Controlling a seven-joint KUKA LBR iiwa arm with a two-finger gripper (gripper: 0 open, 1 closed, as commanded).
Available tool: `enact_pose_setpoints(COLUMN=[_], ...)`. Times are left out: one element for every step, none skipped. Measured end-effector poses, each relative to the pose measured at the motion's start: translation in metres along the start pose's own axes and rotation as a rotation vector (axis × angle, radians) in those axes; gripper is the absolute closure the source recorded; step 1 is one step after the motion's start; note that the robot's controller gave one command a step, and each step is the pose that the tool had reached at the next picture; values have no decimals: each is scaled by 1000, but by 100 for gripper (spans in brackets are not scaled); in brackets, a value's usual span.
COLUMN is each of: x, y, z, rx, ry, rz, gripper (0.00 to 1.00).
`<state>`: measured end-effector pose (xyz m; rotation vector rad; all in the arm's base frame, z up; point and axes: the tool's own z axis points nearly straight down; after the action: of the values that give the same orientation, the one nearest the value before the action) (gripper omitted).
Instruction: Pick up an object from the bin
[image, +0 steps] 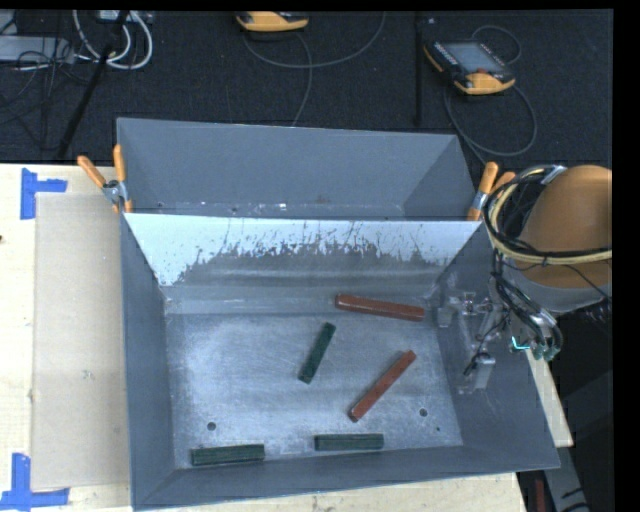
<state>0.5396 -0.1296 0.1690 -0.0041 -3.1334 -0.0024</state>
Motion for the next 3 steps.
enact_pose_setpoints(x=[-34, -27, -27], y=[23, 58, 58], z=[104, 100, 99], rx=[-1, 0, 2], ry=[-2, -6, -6], rz=[-45, -164, -167], gripper=[0, 0, 100])
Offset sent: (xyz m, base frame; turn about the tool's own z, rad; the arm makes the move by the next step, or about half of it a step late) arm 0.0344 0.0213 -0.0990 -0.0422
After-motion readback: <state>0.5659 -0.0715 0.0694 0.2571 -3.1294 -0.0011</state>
